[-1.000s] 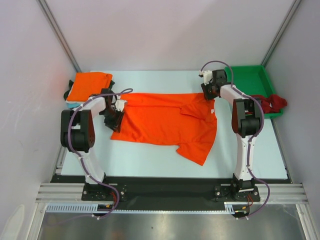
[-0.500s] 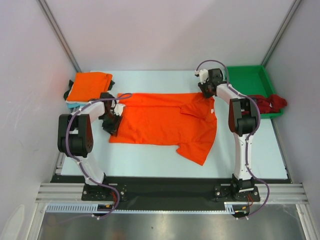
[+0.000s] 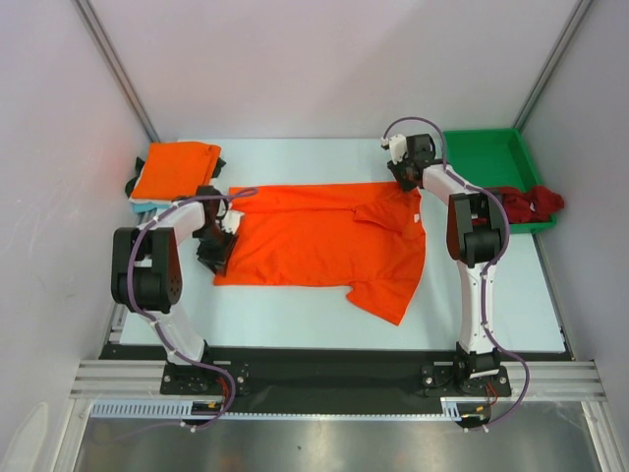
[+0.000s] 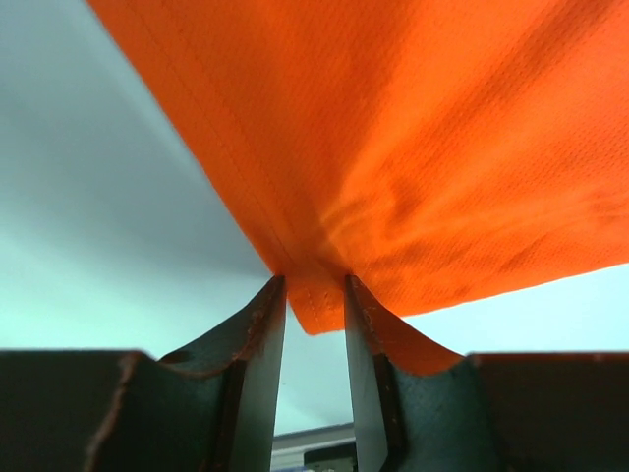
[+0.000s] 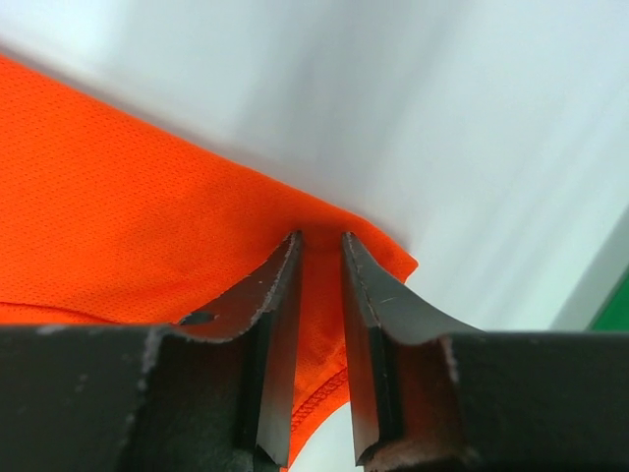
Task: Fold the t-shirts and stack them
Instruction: Fold the tshirt
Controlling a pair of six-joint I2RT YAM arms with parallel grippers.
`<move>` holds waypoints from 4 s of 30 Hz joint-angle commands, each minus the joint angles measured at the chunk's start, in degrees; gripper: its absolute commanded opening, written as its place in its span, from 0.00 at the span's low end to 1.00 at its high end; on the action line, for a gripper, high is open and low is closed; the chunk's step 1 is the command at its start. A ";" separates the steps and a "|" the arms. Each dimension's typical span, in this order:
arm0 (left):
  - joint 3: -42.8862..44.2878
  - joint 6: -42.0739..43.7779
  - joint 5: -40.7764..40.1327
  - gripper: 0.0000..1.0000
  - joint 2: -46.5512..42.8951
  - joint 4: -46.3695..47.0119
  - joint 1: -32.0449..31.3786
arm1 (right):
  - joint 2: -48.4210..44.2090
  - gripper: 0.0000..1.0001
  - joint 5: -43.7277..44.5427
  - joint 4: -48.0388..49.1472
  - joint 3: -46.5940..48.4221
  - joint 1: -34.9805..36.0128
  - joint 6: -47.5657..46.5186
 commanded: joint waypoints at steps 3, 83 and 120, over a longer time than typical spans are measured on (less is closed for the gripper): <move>7.02 1.36 -1.55 0.36 -4.98 -2.64 0.47 | -1.38 0.31 1.97 0.56 1.14 -0.09 -1.82; -7.20 6.46 11.01 0.54 -8.33 0.96 5.65 | -69.42 0.00 -17.11 -20.28 -72.25 30.49 -39.27; -3.69 12.26 12.69 0.00 -9.56 -0.27 6.44 | -78.65 0.28 -10.16 -23.80 -67.41 30.22 -26.24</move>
